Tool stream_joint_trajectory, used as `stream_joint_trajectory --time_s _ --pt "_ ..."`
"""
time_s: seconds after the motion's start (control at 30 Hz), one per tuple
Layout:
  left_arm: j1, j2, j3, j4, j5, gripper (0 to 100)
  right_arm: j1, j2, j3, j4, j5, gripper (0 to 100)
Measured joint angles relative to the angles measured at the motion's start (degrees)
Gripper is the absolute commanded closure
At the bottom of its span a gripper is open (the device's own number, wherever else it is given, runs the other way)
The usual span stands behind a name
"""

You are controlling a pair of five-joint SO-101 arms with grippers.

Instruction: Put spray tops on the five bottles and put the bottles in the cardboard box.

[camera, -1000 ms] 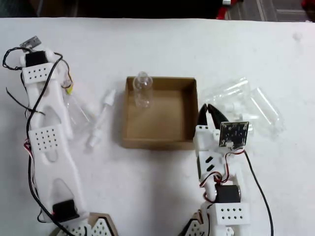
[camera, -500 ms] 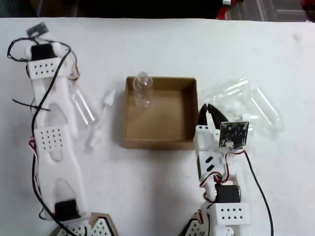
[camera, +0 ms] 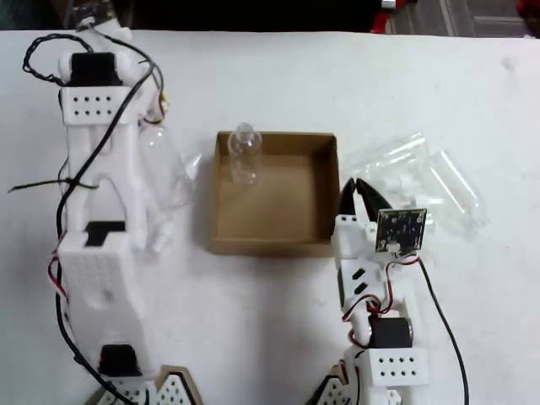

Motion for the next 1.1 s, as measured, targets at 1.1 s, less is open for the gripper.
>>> stream_joint_trajectory --time_s 1.1 --pt "22.59 -56.35 42.73 -5.36 -8.09 98 -0.09 0.0 0.0 0.0 0.0 97.7"
